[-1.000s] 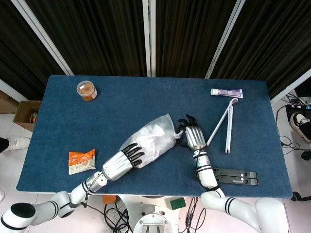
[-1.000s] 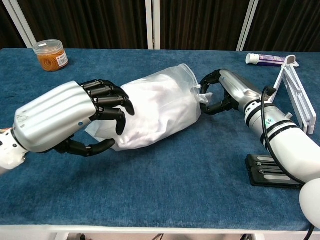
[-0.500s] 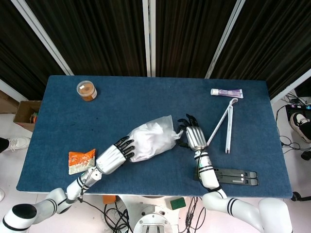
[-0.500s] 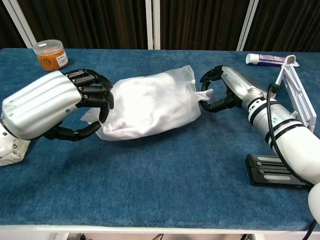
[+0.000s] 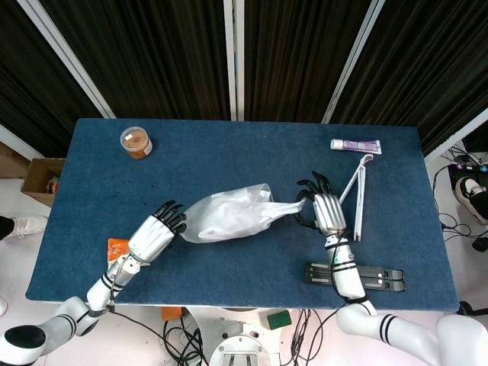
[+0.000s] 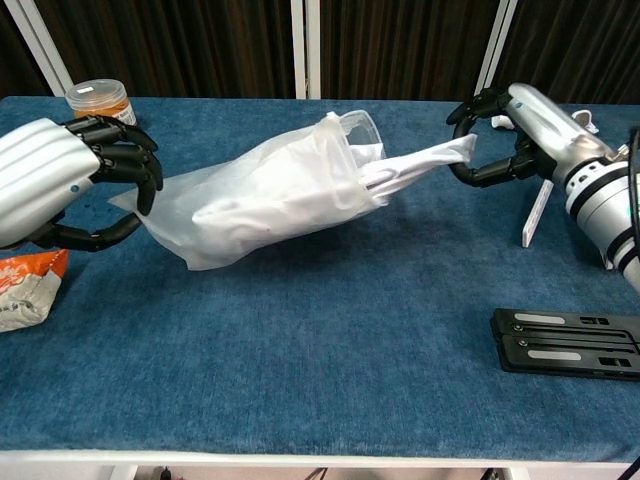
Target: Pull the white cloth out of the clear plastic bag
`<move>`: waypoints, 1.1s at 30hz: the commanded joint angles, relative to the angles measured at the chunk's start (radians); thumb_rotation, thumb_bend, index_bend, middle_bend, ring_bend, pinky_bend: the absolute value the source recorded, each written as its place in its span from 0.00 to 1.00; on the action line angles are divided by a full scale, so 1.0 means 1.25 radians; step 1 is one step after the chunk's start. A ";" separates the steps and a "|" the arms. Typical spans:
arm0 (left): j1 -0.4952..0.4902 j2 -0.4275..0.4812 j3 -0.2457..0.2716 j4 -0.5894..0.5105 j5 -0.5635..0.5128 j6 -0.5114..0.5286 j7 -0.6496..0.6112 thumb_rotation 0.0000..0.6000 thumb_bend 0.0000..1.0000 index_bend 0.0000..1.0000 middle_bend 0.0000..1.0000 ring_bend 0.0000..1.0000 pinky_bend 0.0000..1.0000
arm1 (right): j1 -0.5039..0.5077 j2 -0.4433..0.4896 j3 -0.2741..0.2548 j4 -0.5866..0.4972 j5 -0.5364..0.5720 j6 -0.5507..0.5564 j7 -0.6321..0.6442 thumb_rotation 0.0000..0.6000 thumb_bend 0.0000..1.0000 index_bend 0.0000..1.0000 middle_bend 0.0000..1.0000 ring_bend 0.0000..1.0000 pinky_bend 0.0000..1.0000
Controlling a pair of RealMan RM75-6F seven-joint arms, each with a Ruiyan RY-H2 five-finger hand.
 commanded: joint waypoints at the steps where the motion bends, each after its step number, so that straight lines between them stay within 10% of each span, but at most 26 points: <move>1: 0.010 0.009 -0.007 0.009 -0.014 0.002 -0.005 1.00 0.51 0.65 0.40 0.24 0.23 | -0.015 0.027 0.003 -0.022 -0.007 0.019 0.015 1.00 0.57 0.81 0.28 0.02 0.07; 28: 0.082 0.088 -0.065 0.054 -0.132 -0.005 -0.027 1.00 0.51 0.63 0.39 0.24 0.23 | -0.073 0.238 0.115 -0.039 0.116 0.051 0.027 1.00 0.57 0.81 0.28 0.02 0.07; 33: 0.088 0.109 -0.069 -0.019 -0.145 -0.019 -0.027 1.00 0.38 0.43 0.32 0.22 0.22 | -0.073 0.261 0.077 -0.057 0.142 -0.025 -0.013 1.00 0.54 0.68 0.22 0.01 0.05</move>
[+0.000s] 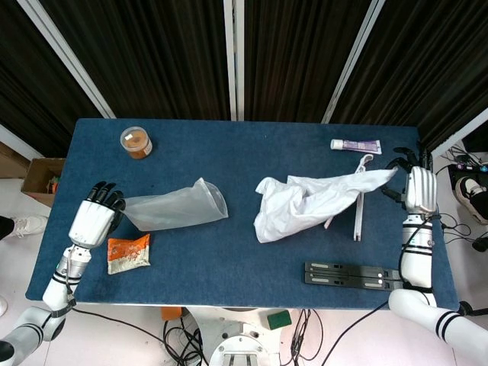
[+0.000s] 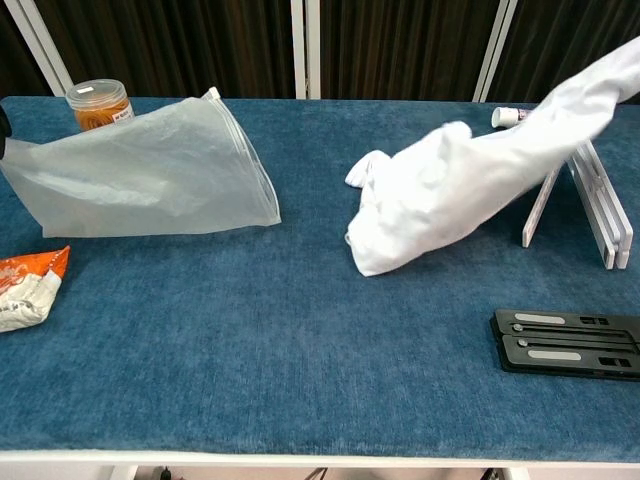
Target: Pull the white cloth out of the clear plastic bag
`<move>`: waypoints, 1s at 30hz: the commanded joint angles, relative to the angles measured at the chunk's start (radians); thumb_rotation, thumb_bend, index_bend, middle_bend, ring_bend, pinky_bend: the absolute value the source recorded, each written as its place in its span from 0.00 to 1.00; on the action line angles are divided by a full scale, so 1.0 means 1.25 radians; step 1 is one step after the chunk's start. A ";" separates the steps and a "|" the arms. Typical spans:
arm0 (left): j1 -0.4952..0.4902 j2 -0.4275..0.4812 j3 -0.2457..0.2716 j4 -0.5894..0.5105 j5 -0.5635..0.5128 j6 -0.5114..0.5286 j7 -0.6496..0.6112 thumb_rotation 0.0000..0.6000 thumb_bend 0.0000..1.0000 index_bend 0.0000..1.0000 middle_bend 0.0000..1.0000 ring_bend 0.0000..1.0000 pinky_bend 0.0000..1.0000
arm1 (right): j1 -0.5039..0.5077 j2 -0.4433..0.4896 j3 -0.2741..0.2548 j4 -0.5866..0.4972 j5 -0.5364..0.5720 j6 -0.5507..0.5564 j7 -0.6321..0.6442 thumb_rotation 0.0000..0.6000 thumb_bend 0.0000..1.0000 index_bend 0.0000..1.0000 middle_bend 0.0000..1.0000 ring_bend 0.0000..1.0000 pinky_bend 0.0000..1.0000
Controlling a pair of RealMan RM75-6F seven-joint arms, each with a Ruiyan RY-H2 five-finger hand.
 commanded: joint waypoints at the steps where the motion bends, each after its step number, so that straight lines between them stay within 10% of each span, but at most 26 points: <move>1: 0.006 0.024 -0.004 -0.081 -0.013 -0.013 -0.006 1.00 0.32 0.39 0.30 0.21 0.21 | 0.000 0.038 -0.042 -0.039 0.027 -0.087 -0.053 1.00 0.50 0.54 0.17 0.01 0.03; 5: 0.018 0.100 -0.010 -0.263 -0.030 -0.030 -0.028 1.00 0.11 0.19 0.22 0.15 0.19 | 0.006 0.149 -0.086 -0.172 0.096 -0.213 -0.164 1.00 0.18 0.01 0.00 0.00 0.00; 16: 0.122 0.378 0.006 -0.630 -0.070 0.026 0.078 1.00 0.07 0.18 0.21 0.14 0.19 | -0.126 0.374 -0.121 -0.379 -0.071 -0.060 -0.029 1.00 0.20 0.00 0.02 0.00 0.00; 30: 0.305 0.511 0.064 -0.759 -0.097 0.141 0.109 1.00 0.07 0.22 0.21 0.14 0.18 | -0.311 0.401 -0.251 -0.335 -0.292 0.204 0.095 1.00 0.30 0.17 0.12 0.00 0.10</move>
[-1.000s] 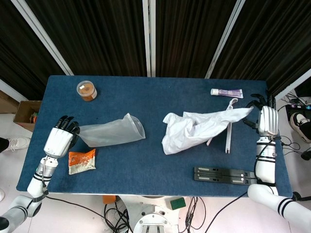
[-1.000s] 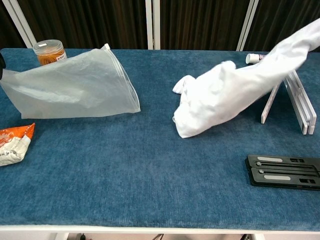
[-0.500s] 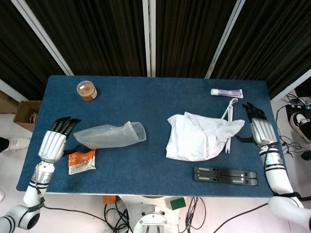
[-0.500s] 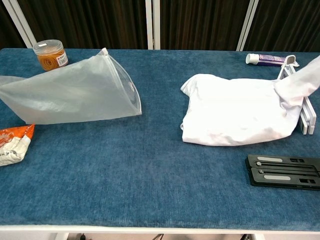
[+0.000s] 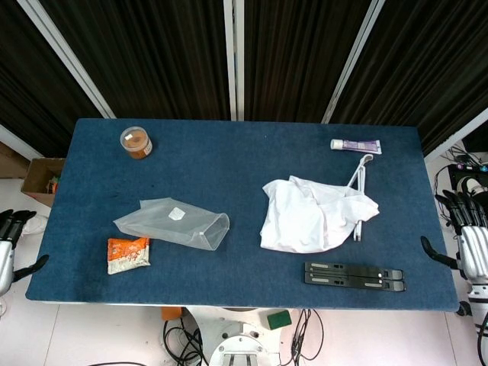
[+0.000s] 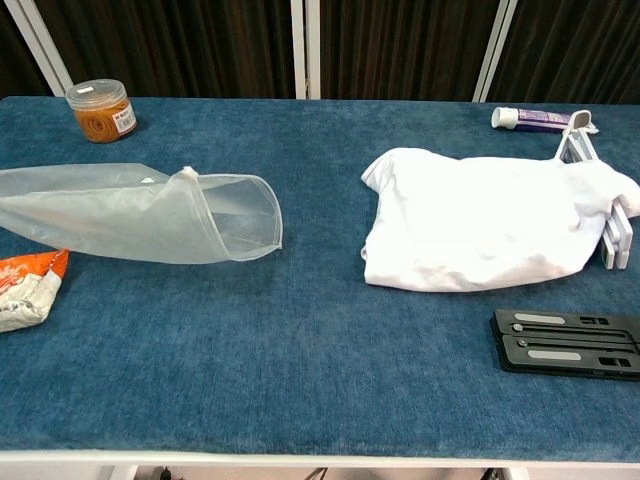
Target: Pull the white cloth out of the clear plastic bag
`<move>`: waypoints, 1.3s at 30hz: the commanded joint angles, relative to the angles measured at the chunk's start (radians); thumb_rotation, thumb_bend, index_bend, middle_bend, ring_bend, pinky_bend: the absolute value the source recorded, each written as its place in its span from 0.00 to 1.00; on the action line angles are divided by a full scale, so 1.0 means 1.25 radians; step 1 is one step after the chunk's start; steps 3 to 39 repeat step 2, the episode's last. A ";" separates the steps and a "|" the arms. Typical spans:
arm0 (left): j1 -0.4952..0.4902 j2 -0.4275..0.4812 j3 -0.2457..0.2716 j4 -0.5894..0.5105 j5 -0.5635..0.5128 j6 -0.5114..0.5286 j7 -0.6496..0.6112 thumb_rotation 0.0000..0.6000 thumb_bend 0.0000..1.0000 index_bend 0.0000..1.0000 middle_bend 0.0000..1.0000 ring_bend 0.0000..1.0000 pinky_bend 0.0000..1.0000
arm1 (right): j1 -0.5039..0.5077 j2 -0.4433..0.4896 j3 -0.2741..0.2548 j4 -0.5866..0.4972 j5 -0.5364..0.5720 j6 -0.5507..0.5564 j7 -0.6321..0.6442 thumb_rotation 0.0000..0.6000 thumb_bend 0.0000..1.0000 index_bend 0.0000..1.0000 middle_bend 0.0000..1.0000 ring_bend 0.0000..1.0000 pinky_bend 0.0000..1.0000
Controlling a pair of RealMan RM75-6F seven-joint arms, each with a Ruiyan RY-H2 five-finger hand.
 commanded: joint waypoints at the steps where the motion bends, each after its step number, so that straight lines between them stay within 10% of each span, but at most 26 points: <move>1: 0.034 0.006 0.017 -0.016 0.010 0.023 0.000 1.00 0.07 0.22 0.21 0.14 0.18 | -0.023 -0.011 -0.027 0.018 -0.025 0.021 0.012 1.00 0.30 0.17 0.12 0.00 0.10; 39: 0.040 0.005 0.020 -0.017 0.013 0.027 0.001 1.00 0.07 0.22 0.22 0.14 0.18 | -0.026 -0.014 -0.031 0.022 -0.029 0.023 0.011 1.00 0.30 0.17 0.12 0.00 0.10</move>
